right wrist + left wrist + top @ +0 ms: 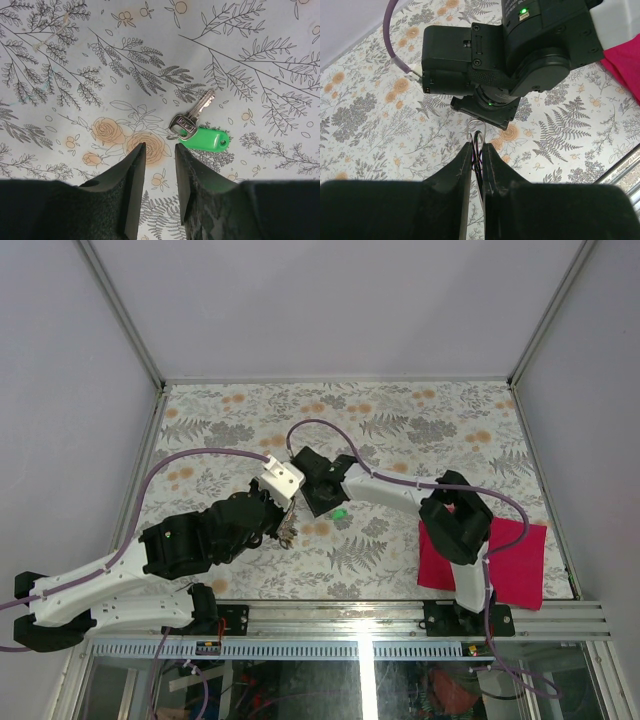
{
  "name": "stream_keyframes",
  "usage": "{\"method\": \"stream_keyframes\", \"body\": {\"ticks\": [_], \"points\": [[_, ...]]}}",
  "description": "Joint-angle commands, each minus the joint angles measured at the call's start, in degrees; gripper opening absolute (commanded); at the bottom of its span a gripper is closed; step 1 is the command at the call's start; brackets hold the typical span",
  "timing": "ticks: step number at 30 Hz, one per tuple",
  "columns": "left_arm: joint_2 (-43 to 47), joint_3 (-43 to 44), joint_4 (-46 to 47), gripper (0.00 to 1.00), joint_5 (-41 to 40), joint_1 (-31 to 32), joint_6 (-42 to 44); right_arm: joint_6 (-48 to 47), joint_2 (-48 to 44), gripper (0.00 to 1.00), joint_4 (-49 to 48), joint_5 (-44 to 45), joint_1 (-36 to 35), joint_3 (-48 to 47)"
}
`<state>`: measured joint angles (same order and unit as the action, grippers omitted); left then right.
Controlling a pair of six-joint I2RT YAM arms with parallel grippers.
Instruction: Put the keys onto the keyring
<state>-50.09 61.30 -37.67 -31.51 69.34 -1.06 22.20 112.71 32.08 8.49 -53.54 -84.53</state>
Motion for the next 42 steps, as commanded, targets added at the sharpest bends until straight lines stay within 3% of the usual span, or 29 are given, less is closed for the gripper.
{"method": "stream_keyframes", "body": {"ticks": [1,28,36,42], "points": [[0.05,2.33,0.48,0.0,-0.53,0.08,0.41,-0.98,2.86,0.37,2.05,1.5,-0.44,-3.94],[-0.39,2.42,-0.21,0.0,-0.4,0.09,0.44,2.24,7.86,0.42,3.98,2.37,-0.51,-5.99],[-0.65,2.34,-0.19,0.0,-0.27,0.05,0.57,1.8,8.88,0.39,4.04,2.85,-0.52,-6.48],[-0.7,2.2,-0.14,0.0,-0.3,0.08,0.55,1.62,8.73,0.27,4.27,3.26,-0.52,-6.4]]}}
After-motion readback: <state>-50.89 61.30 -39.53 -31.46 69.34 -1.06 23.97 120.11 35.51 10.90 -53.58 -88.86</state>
